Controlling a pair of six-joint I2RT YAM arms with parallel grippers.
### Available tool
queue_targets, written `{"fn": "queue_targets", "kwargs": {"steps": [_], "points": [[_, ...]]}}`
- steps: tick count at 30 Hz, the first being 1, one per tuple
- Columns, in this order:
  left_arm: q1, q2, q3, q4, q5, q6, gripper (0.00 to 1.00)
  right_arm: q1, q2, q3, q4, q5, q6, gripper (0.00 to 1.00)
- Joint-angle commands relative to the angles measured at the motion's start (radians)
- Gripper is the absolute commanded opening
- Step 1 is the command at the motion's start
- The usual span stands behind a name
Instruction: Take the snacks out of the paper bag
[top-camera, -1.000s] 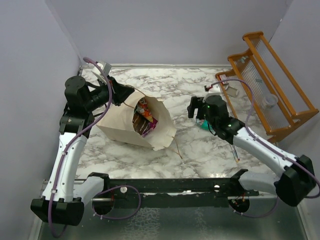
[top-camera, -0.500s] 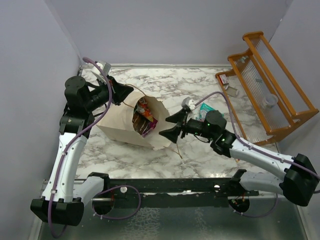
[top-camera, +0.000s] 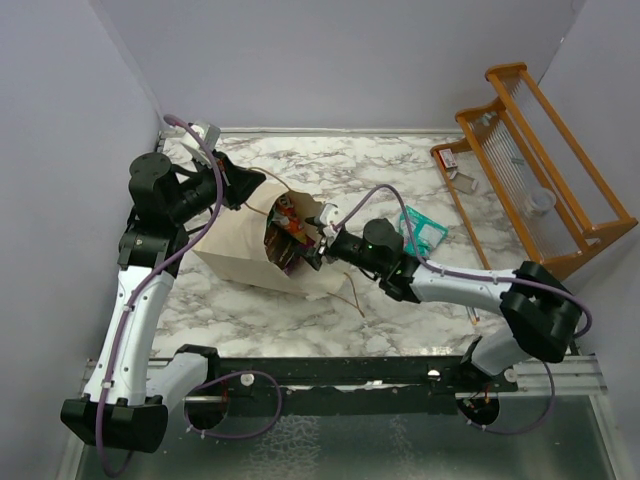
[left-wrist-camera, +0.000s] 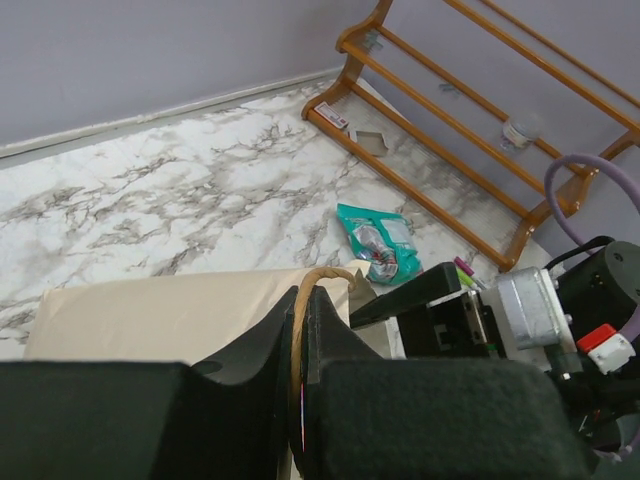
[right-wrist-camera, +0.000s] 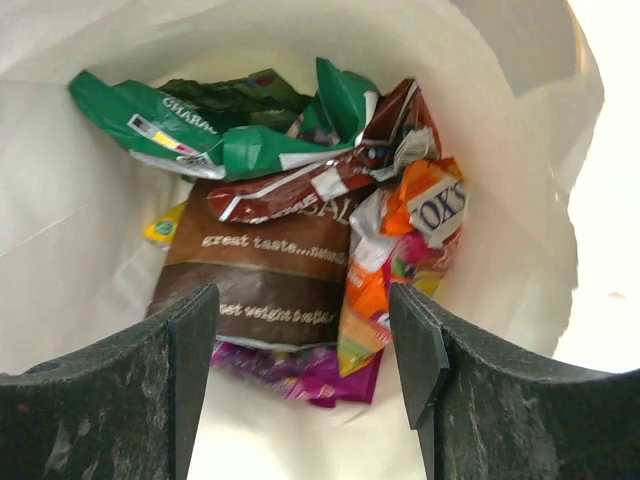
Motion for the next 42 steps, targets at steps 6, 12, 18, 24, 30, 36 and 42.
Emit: {"fn": "queue_targets", "kwargs": {"steps": [6, 12, 18, 24, 30, 36, 42], "points": [[-0.001, -0.031, 0.008, 0.002, -0.018, 0.009, 0.05, 0.006, 0.208, 0.145, 0.223, 0.086, -0.198, 0.65], [-0.004, -0.037, 0.008, -0.001, -0.013, 0.008, 0.05, 0.006, 0.312, 0.215, 0.281, 0.152, -0.222, 0.58], [-0.01, -0.042, 0.005, -0.007, -0.023, 0.016, 0.05, 0.006, 0.411, 0.29, 0.284, 0.207, -0.258, 0.55], [-0.021, -0.035, 0.007, -0.01, -0.03, 0.021, 0.05, 0.006, 0.474, 0.321, 0.286, 0.265, -0.267, 0.52], [-0.027, -0.027, 0.028, -0.022, -0.041, 0.03, 0.05, 0.006, 0.491, 0.296, 0.308, 0.283, -0.257, 0.44], [-0.027, -0.025, 0.03, -0.025, -0.048, 0.025, 0.05, 0.005, 0.53, 0.341, 0.305, 0.337, -0.255, 0.22], [-0.027, -0.035, 0.021, -0.035, -0.07, 0.032, 0.05, 0.005, 0.481, 0.345, 0.254, 0.317, -0.178, 0.02]]}}
